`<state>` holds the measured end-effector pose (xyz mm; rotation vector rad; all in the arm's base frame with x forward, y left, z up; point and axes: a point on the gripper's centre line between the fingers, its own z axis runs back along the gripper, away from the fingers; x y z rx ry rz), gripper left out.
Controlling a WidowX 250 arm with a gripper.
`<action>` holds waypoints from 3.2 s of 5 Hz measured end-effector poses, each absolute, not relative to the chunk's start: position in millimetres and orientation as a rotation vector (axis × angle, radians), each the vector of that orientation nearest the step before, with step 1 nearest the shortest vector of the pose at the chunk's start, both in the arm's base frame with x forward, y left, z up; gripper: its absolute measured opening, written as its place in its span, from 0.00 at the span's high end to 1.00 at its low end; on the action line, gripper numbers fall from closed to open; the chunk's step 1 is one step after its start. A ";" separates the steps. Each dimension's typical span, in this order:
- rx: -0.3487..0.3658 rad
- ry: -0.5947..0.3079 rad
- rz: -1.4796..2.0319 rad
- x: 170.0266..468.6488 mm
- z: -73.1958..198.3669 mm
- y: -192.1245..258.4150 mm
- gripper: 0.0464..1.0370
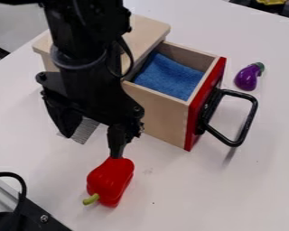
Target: Close and open the drawer
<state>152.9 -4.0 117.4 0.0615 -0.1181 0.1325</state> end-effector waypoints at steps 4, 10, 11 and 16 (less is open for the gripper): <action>-0.012 -0.125 -0.043 210.7 100.2 -93.4 0.04; 0.080 -0.067 -0.044 333.7 11.4 -123.6 0.07; 0.108 -0.028 -0.054 330.5 1.1 -117.3 0.35; 0.178 0.026 -0.032 292.1 -0.4 -69.6 0.92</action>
